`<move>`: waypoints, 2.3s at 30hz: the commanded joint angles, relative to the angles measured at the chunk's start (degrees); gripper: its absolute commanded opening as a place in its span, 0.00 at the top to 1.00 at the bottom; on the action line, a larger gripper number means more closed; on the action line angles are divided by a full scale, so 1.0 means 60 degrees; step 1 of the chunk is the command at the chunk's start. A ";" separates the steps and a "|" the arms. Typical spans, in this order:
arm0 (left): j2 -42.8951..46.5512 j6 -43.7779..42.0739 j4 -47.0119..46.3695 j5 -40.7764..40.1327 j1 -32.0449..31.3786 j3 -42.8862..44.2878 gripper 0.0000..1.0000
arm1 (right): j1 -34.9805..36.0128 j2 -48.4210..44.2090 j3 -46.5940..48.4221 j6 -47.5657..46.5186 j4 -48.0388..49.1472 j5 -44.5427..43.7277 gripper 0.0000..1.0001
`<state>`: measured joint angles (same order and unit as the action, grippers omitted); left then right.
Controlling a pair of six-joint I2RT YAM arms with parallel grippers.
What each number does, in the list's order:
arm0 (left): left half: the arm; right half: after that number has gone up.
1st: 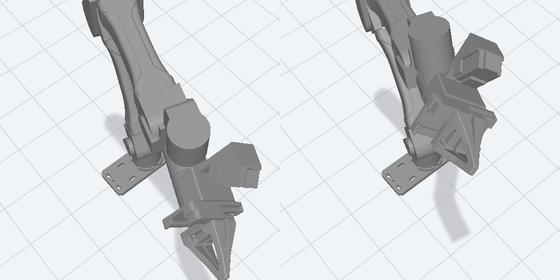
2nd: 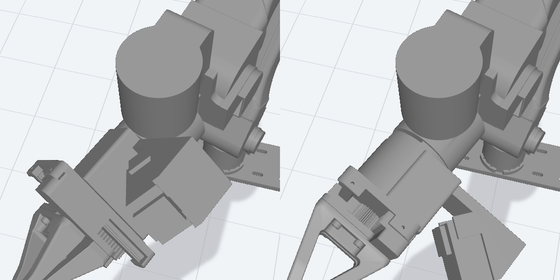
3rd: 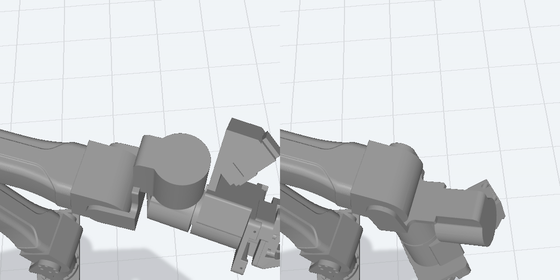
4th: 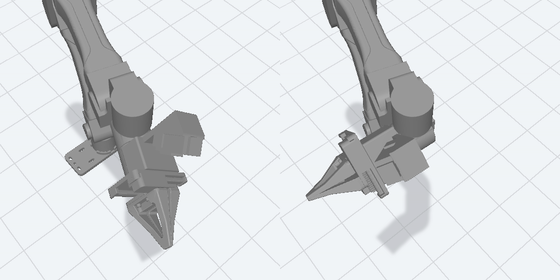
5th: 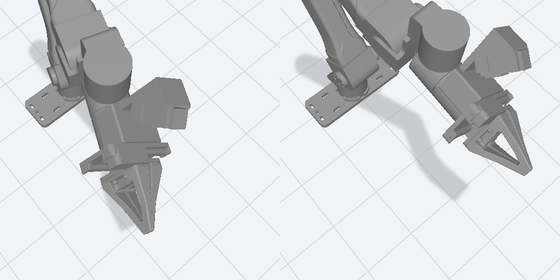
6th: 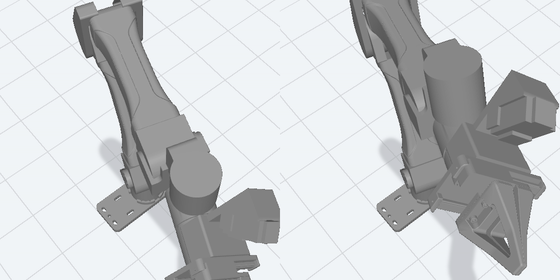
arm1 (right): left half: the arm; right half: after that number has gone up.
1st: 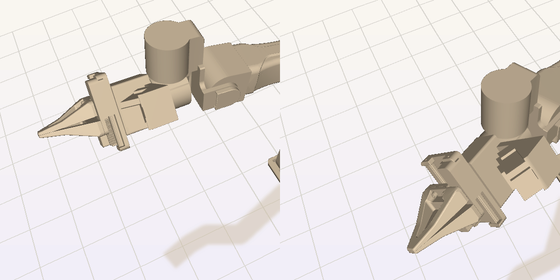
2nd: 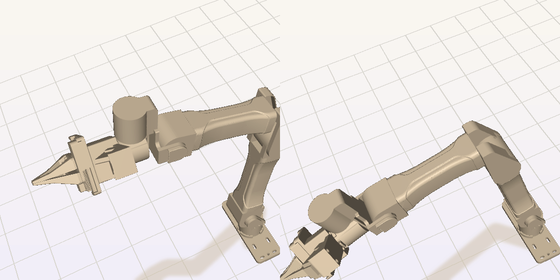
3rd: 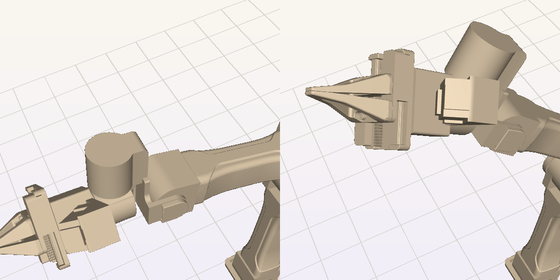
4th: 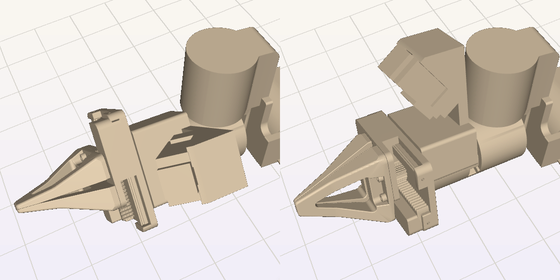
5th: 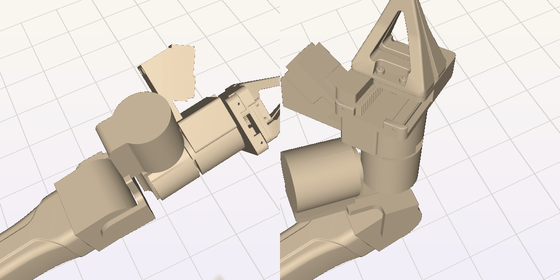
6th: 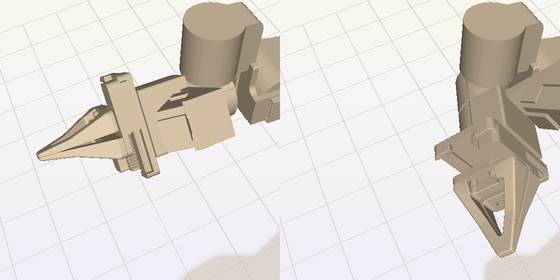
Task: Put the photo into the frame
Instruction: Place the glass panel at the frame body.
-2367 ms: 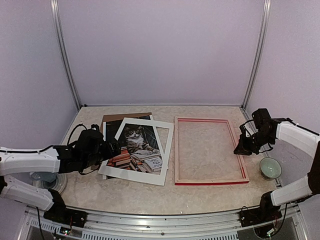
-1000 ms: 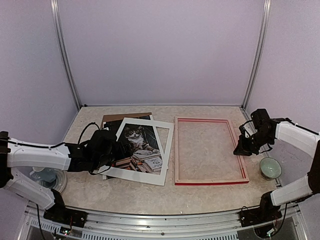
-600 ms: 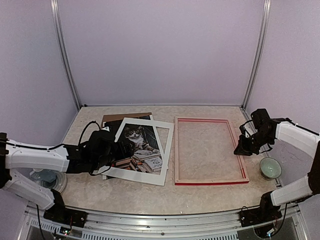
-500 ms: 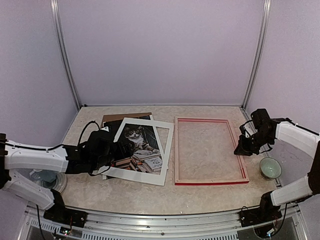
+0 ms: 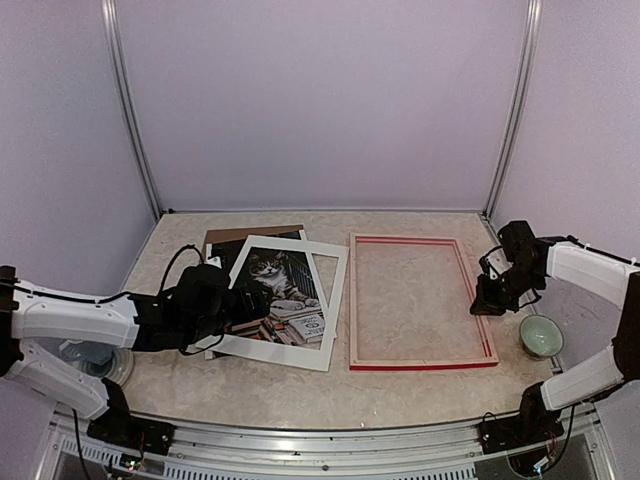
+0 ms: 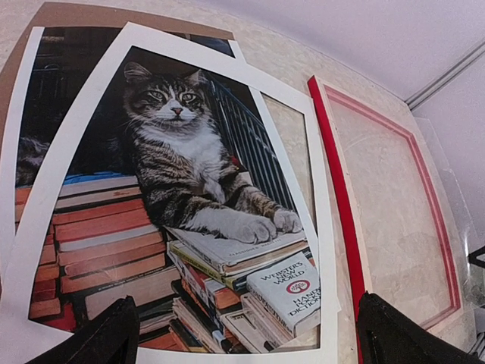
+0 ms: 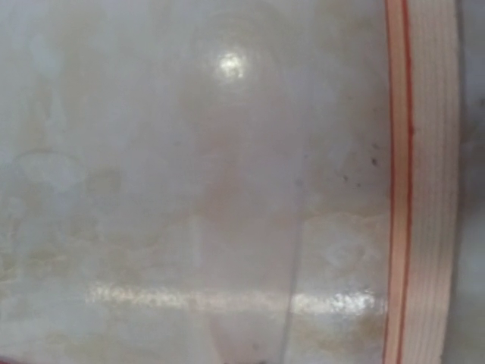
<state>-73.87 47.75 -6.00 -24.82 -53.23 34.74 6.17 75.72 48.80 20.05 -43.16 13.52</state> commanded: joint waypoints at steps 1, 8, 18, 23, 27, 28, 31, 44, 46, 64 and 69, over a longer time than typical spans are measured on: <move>-0.0005 -0.0082 -0.0220 0.0036 -0.0063 -0.0092 0.01 | 0.0099 0.0173 0.0140 -0.0017 -0.0184 -0.0446 0.91; 0.0051 -0.0199 -0.0230 -0.0009 -0.0063 0.0005 0.01 | 0.0099 0.0221 0.0128 0.0011 -0.0205 -0.0520 0.91; -0.0147 -0.0208 -0.0319 0.0064 -0.0063 0.0042 0.01 | 0.0153 0.0435 0.0169 -0.0138 -0.0157 -0.0076 0.88; -0.0222 -0.0194 -0.0438 0.0139 -0.0063 -0.0004 0.01 | 0.0299 0.0487 0.0188 -0.0165 -0.0097 0.0017 0.82; -0.0404 -0.0132 -0.0519 0.0317 -0.0078 0.0023 0.01 | 0.0319 0.0368 0.0209 -0.0151 -0.0089 -0.0079 0.79; -0.0470 -0.0122 -0.0534 0.0347 -0.0078 0.0032 0.01 | 0.0319 0.0359 0.0216 -0.0162 -0.0086 -0.0079 0.79; -0.0597 -0.0081 -0.0553 0.0385 -0.0105 0.0074 0.01 | 0.0319 0.0358 0.0244 -0.0150 -0.0072 -0.0097 0.75; -0.1078 -0.0033 -0.0450 0.0393 -0.0276 0.0453 0.01 | 0.0341 0.0197 0.0319 -0.0084 -0.0183 -0.0595 0.45; -0.1202 -0.0054 -0.0437 0.0407 -0.0283 0.0552 0.01 | 0.0346 0.0186 0.0368 -0.0024 -0.0260 -0.0751 0.36; -0.3234 -0.0573 -0.0733 0.0912 -0.0281 0.2294 0.01 | 0.0480 0.0258 0.0548 0.0353 0.0087 -0.0858 0.25; -0.3575 -0.0764 -0.0648 0.0872 -0.0237 0.2690 0.01 | 0.0848 0.0732 0.0701 0.0632 0.0491 -0.0894 0.24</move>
<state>-94.06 45.12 -9.37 -19.90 -54.52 48.64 9.19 78.13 50.63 21.91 -43.03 8.51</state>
